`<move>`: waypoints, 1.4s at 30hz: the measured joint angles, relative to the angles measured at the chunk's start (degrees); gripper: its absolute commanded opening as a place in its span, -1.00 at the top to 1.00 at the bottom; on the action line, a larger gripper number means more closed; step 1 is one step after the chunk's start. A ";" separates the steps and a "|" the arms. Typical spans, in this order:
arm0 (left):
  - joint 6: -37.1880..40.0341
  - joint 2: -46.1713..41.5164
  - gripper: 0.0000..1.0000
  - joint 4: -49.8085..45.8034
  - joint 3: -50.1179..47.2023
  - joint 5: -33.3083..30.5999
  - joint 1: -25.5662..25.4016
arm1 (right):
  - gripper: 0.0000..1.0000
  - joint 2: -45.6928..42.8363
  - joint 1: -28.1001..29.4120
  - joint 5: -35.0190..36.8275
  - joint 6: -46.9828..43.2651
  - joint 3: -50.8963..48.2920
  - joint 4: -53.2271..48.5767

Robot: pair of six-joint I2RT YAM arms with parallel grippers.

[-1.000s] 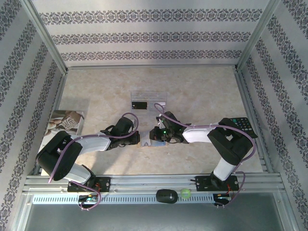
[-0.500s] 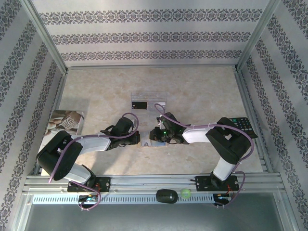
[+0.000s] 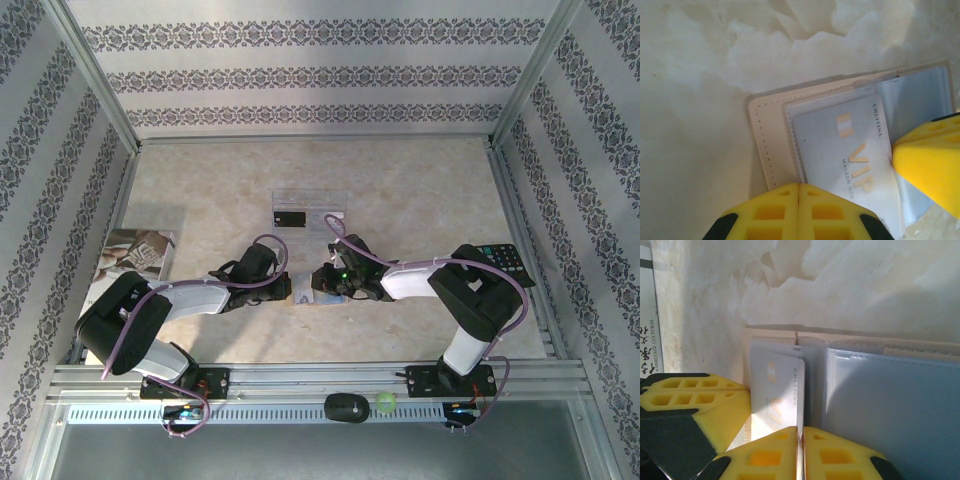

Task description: Take the credit cards out of the card holder

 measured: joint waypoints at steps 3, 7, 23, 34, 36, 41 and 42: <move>-0.02 0.00 0.89 0.02 0.00 0.02 0.00 | 0.75 0.74 0.02 -0.57 0.26 0.00 0.96; 0.00 0.00 0.90 0.13 -0.11 0.02 0.00 | 0.91 1.38 0.02 -1.29 1.25 0.02 1.73; 0.00 -0.35 0.89 1.03 -0.76 0.17 0.15 | 1.00 -6.01 -0.37 3.93 0.63 -3.37 -2.27; 0.46 -6.34 0.59 -4.17 -0.76 -0.04 0.37 | 1.00 -6.25 0.09 5.42 -0.96 -3.04 -5.27; 0.83 -9.27 0.60 -5.81 -0.72 -0.28 0.37 | 1.00 -6.25 0.20 5.62 -1.16 -2.93 -5.55; 1.29 -9.55 0.61 -6.78 0.83 0.00 -0.11 | 1.00 -6.14 0.92 6.10 -1.64 -2.60 -5.90; 1.29 -8.33 0.62 -6.78 1.51 0.02 -0.70 | 1.00 -6.10 0.94 6.19 -1.75 -2.54 -5.90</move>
